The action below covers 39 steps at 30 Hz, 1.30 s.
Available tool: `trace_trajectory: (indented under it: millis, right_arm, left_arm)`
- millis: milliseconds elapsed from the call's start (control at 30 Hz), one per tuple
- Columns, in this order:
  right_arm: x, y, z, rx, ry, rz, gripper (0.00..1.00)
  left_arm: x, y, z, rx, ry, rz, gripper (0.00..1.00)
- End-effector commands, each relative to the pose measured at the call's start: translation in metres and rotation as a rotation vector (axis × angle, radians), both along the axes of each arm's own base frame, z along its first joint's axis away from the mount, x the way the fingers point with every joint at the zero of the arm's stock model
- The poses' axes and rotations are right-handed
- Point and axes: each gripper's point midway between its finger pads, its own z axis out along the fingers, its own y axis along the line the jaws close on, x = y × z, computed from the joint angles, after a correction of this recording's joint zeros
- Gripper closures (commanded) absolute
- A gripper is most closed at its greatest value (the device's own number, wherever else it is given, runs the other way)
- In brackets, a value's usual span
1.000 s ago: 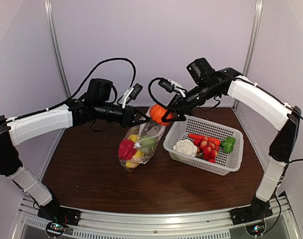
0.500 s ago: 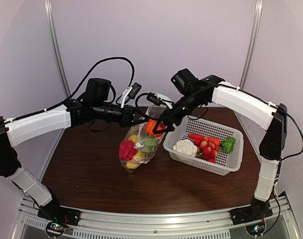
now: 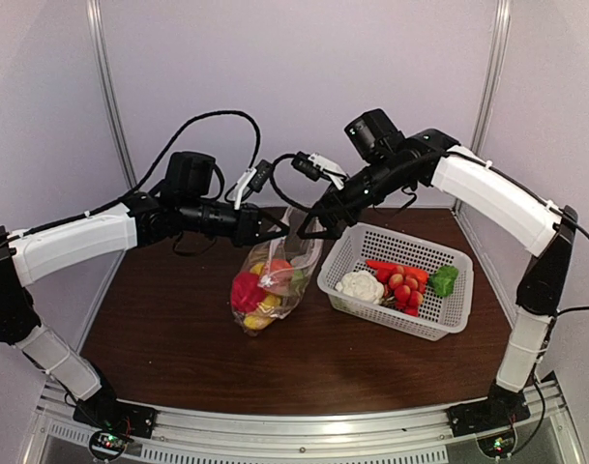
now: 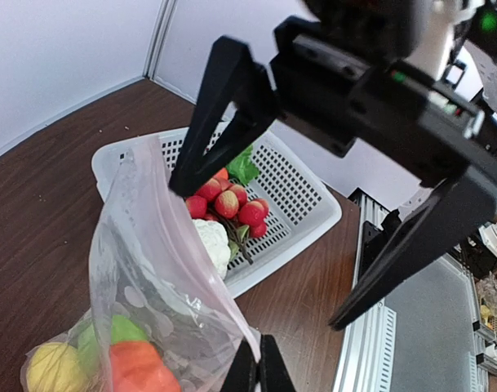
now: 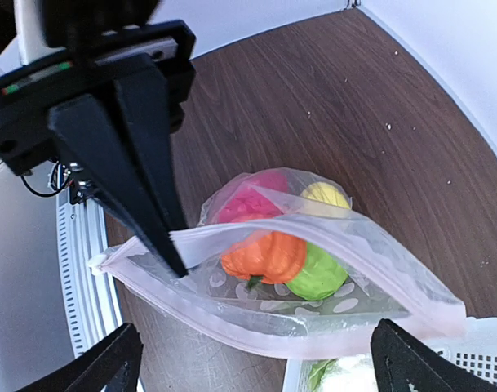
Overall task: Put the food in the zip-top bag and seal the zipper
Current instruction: Place the fake vegetable in the zipper food storage bag, then pick up the fake vegetable from the bin.
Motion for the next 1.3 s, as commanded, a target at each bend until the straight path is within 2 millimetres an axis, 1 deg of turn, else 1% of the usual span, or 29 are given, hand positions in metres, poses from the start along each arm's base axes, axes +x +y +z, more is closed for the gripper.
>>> trace_trajectory:
  millis: [0,33,67,133,200,233,267,300,333,367,433,500,533,600,633,800,867,900,967,1033,1100,1167,1233,1267]
  right_arm:
    - [-0.011,-0.023,0.031,-0.009,-0.117,0.009,0.01]
    - [-0.013,-0.029,0.034,-0.020,-0.139,0.012,0.01]
    - [-0.014,-0.039,0.038,-0.027,-0.159,0.009,0.01]
    - [-0.013,-0.062,0.043,-0.030,-0.188,-0.015,0.02]
    - [-0.003,-0.094,0.047,-0.020,-0.210,-0.082,0.02]
    - [0.006,-0.115,0.048,-0.023,-0.229,-0.139,0.03]
    - [0.015,-0.136,0.044,-0.040,-0.241,-0.204,0.04]
    - [0.024,-0.160,0.039,-0.065,-0.258,-0.272,0.05]
    - [0.032,-0.181,0.029,-0.111,-0.276,-0.338,0.07]
    - [0.037,-0.201,0.008,-0.185,-0.273,-0.395,0.08]
    - [0.042,-0.231,-0.021,-0.312,-0.270,-0.465,0.10]
    - [0.044,-0.251,-0.045,-0.389,-0.237,-0.511,0.14]
    - [0.044,-0.258,-0.056,-0.419,-0.225,-0.522,0.16]
    - [0.046,-0.270,-0.070,-0.461,-0.222,-0.547,0.22]
    - [0.047,-0.274,-0.077,-0.485,-0.226,-0.552,0.25]
    - [0.058,-0.287,-0.107,-0.560,-0.208,-0.522,0.33]
    - [0.065,-0.290,-0.121,-0.591,-0.194,-0.487,0.36]
    - [0.067,-0.289,-0.131,-0.608,-0.181,-0.461,0.37]
    - [0.071,-0.287,-0.146,-0.623,-0.159,-0.426,0.37]
    - [0.074,-0.283,-0.157,-0.623,-0.127,-0.407,0.37]
    - [0.077,-0.280,-0.163,-0.618,-0.104,-0.400,0.36]
    - [0.080,-0.280,-0.167,-0.613,-0.101,-0.407,0.35]
    - [0.084,-0.280,-0.172,-0.621,-0.104,-0.406,0.35]
    - [0.085,-0.281,-0.177,-0.633,-0.100,-0.404,0.35]
  left_arm:
    - [-0.001,0.001,0.018,-0.038,-0.061,0.009,1.00]
    - [-0.001,0.002,0.020,-0.035,-0.068,0.011,1.00]
    - [-0.002,0.004,0.026,-0.035,-0.088,0.009,1.00]
    - [-0.006,0.013,0.050,-0.051,-0.164,0.014,1.00]
    - [-0.006,0.034,0.081,-0.096,-0.267,0.078,1.00]
    - [-0.005,0.046,0.094,-0.121,-0.317,0.130,1.00]
    - [-0.003,0.055,0.094,-0.135,-0.336,0.174,1.00]
    - [-0.002,0.062,0.100,-0.163,-0.359,0.205,1.00]
    - [-0.003,0.062,0.097,-0.167,-0.350,0.207,1.00]
    - [-0.002,0.057,0.094,-0.166,-0.334,0.181,1.00]
    - [0.003,0.036,0.070,-0.106,-0.226,0.103,1.00]
    - [0.008,0.017,0.041,-0.053,-0.093,0.039,1.00]
    - [0.005,0.010,0.032,-0.055,-0.044,0.007,1.00]
    - [-0.002,0.003,0.029,-0.088,-0.016,-0.025,1.00]
    - [-0.006,0.002,0.032,-0.100,-0.027,-0.033,1.00]
    - [-0.007,0.010,0.043,-0.103,-0.092,0.000,1.00]
    - [-0.007,0.012,0.047,-0.106,-0.112,0.007,1.00]
    - [-0.007,0.014,0.050,-0.114,-0.123,0.011,1.00]
    - [-0.010,0.018,0.061,-0.133,-0.160,0.016,1.00]
    - [-0.012,0.028,0.074,-0.150,-0.216,0.037,1.00]
    - [-0.013,0.041,0.092,-0.176,-0.280,0.071,1.00]
    - [-0.014,0.053,0.104,-0.204,-0.316,0.104,1.00]
    - [-0.014,0.053,0.100,-0.205,-0.299,0.102,1.00]
    - [-0.009,0.046,0.089,-0.188,-0.261,0.091,1.00]
